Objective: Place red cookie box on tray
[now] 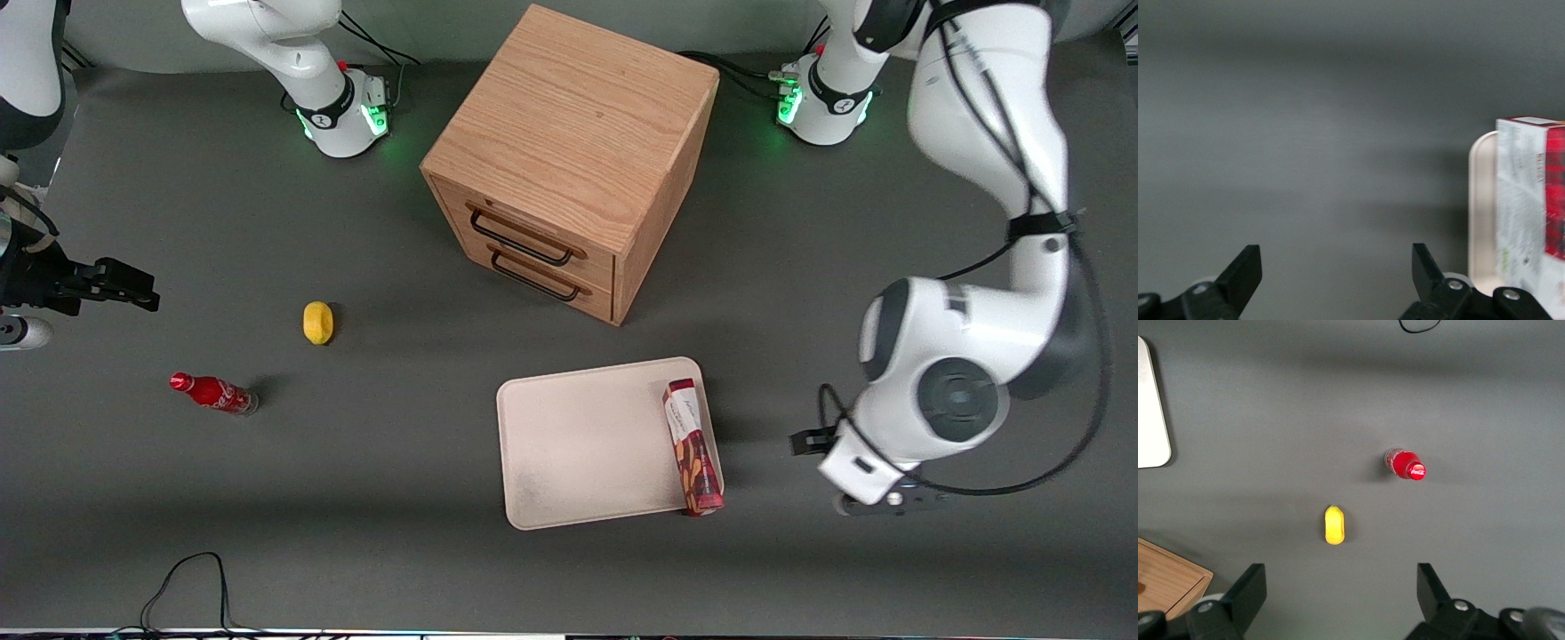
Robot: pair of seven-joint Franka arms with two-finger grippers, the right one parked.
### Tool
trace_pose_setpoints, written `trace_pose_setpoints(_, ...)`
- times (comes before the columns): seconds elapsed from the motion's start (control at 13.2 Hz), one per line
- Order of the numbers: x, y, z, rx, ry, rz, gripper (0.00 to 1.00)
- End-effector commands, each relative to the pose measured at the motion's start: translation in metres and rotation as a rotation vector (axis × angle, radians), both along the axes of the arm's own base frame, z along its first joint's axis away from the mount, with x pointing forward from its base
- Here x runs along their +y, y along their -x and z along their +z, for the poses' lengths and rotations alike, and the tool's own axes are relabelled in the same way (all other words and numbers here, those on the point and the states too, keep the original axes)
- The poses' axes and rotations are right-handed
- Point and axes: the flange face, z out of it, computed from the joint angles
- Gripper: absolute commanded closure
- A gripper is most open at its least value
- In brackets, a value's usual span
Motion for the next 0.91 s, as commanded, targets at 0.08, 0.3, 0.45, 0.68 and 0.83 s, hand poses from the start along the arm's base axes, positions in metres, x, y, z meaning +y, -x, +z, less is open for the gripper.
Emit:
trace_pose_setpoints(0.08, 0.070, 0.013, 0.054, 0.030, 0.008, -0.059, 0.00)
trace_pose_setpoints(0.3, 0.131, 0.023, 0.083, 0.040, 0.019, -0.068, 0.00)
trace_pose_setpoints(0.45, 0.163, 0.047, 0.094, 0.044, 0.069, -0.052, 0.00)
trace_pose_setpoints(0.68, 0.171, 0.093, 0.097, 0.006, 0.083, -0.039, 0.00)
trace_pose_setpoints(0.83, 0.169, 0.110, 0.112, 0.017, 0.081, -0.028, 0.00)
